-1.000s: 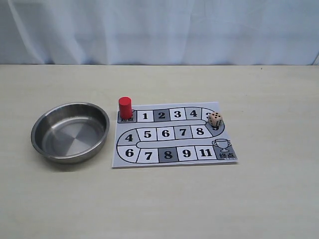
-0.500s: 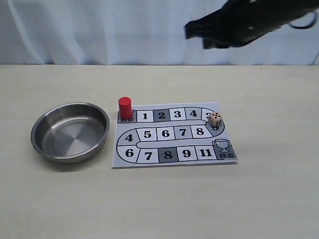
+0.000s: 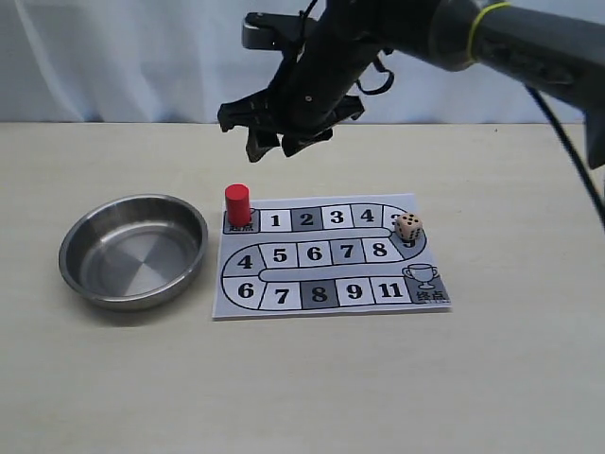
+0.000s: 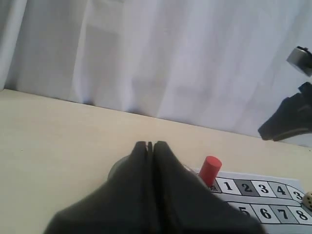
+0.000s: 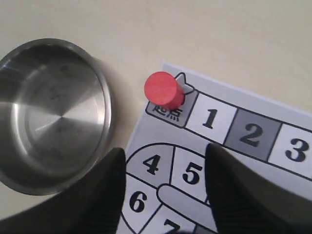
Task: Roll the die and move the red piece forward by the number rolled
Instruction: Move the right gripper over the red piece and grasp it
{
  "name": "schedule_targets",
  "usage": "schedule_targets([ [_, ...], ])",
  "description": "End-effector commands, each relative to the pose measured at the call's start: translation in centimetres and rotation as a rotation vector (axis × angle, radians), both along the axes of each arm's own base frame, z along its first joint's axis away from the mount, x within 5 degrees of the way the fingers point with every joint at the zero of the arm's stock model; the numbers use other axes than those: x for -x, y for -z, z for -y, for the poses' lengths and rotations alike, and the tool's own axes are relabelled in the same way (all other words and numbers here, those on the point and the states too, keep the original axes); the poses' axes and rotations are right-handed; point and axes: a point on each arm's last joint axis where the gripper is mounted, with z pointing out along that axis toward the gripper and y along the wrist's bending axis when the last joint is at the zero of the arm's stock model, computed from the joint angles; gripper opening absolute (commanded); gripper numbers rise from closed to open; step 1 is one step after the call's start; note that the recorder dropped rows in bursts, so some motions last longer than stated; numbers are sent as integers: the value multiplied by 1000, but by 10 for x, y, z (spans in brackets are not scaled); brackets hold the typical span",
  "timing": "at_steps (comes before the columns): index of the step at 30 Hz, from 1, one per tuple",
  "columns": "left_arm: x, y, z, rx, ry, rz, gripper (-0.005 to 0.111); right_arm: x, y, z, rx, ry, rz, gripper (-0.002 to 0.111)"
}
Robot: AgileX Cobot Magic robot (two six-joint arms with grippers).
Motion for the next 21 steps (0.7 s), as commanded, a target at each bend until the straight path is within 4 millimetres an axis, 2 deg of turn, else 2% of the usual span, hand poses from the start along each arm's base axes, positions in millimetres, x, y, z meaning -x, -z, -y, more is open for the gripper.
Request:
schedule_targets([
  [1,1,3,0,3,0,-15,0,-7,23,-25,12,-46,-23,50],
  [6,1,6,0,2,1,-44,0,-16,48,-42,74,-40,5,50],
  [10,0,26,0,-3,1,-103,0,-27,65,-50,89,-4,23,57],
  [21,0,26,0,0,1,-112,0,-43,90,-58,59,39,69,58],
])
